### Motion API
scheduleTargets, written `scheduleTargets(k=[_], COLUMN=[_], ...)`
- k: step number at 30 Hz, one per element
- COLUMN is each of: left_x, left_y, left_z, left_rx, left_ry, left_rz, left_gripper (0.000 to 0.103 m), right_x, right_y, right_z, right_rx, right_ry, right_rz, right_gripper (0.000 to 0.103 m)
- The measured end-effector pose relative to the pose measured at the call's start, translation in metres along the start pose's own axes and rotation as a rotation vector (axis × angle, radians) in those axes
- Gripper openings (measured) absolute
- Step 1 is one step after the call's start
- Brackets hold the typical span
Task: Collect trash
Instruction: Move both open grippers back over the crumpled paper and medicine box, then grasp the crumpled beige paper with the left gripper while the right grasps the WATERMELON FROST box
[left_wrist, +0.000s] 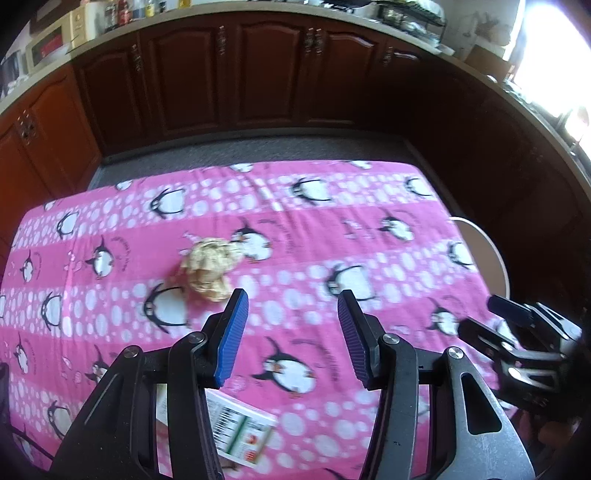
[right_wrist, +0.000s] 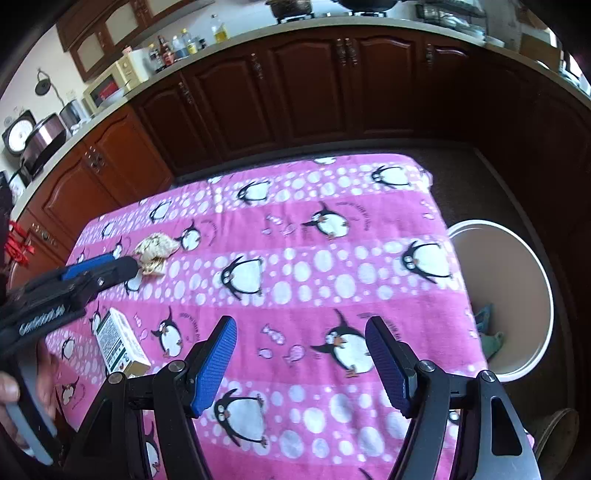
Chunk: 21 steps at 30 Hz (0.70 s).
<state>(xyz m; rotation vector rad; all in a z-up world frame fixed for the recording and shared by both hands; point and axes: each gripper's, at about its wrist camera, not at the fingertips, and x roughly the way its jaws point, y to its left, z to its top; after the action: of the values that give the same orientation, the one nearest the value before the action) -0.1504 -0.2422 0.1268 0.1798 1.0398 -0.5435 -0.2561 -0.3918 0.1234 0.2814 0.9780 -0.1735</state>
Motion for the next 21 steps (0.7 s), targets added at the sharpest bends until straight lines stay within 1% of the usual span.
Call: scheduleTargets(k=[2,6,11,15,19,21], left_x=[0.008,0.019,0.032,0.047,0.063,0.072], left_y=[0.014,0.030,0.044,0.056,0.063,0.066], left_z=[0.001,0.003,0.008,0.015,0.019,0.024], left_rx=[-0.018,-0.028,-0.037,-0.048,-0.051,-0.070], left_ry=[0.020,0.029,0.043,0.072,0.102,0.113], left_rz=[0.011,0.051,0.058,0.058,0.075,0.080], left_gripper=[0.055,0.055,0.055,0.058,0.059,0.059], right_x=[0.005,0.013,0.018,0.021,0.024,0.026], right_y=[0.005,0.009,0.009,0.008,0.007,0.007], right_z=[0.000,-0.001,0.000,0.001,0.001,0.002], right_rx=[-0.011,-0.013,-0.011,-0.002,0.006,0.007], right_ry=[0.011,0.029,0.043,0.050,0.058,0.063], right_rz=[0.004,0.009,0.010,0.013,0.019,0.022], right_gripper=[0.070,0.070,0.070,0.070,0.070,0.070])
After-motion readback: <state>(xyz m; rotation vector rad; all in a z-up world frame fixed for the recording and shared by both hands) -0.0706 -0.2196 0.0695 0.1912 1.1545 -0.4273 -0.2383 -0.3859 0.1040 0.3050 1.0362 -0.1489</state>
